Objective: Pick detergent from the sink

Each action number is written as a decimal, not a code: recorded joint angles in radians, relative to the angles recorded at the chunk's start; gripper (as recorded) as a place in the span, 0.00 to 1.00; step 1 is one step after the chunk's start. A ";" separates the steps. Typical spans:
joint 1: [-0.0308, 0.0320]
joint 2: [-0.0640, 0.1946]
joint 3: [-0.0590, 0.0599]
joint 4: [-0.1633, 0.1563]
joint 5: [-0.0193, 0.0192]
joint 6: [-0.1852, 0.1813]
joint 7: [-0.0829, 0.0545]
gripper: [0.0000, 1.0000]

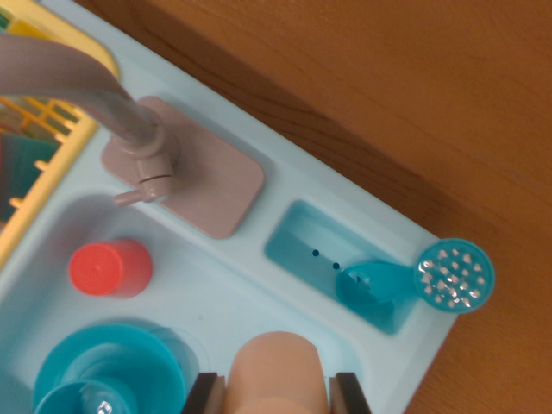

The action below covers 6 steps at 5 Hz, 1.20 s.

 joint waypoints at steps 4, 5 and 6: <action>0.0005 -0.026 -0.001 0.054 -0.0070 0.079 0.007 1.00; 0.0007 -0.037 -0.001 0.077 -0.0100 0.113 0.010 1.00; 0.0007 -0.037 -0.001 0.077 -0.0100 0.113 0.010 1.00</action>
